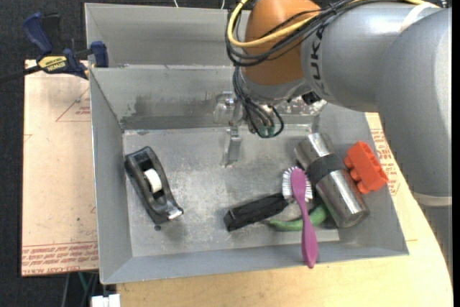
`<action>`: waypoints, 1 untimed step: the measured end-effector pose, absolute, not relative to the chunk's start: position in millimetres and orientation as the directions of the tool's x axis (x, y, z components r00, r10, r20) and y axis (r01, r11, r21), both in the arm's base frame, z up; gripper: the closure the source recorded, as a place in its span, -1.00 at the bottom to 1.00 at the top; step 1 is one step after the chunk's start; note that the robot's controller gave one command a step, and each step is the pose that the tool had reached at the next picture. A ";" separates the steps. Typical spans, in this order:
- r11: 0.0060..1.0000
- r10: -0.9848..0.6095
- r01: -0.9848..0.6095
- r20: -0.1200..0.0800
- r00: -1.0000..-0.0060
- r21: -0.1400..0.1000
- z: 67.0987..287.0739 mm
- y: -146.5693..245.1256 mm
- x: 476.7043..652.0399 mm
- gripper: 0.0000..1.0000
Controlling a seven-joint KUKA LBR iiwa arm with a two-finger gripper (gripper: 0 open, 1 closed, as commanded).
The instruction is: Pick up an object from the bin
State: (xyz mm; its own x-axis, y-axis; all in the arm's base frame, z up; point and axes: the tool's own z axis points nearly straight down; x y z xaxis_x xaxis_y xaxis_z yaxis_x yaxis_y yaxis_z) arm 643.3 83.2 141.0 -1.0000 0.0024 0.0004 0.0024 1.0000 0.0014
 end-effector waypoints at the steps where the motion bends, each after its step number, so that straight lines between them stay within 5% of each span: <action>1: 1.000 0.002 0.002 0.000 -1.000 0.001 141.0 83.2 643.3 -1.00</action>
Offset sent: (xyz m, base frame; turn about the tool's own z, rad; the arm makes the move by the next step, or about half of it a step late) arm -0.0038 -0.0640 0.0199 -0.2125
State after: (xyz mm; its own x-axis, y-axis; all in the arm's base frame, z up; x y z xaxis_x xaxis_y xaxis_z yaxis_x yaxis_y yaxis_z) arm 643.3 83.2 141.0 -1.0000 0.0024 0.0004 0.0024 1.0000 0.0014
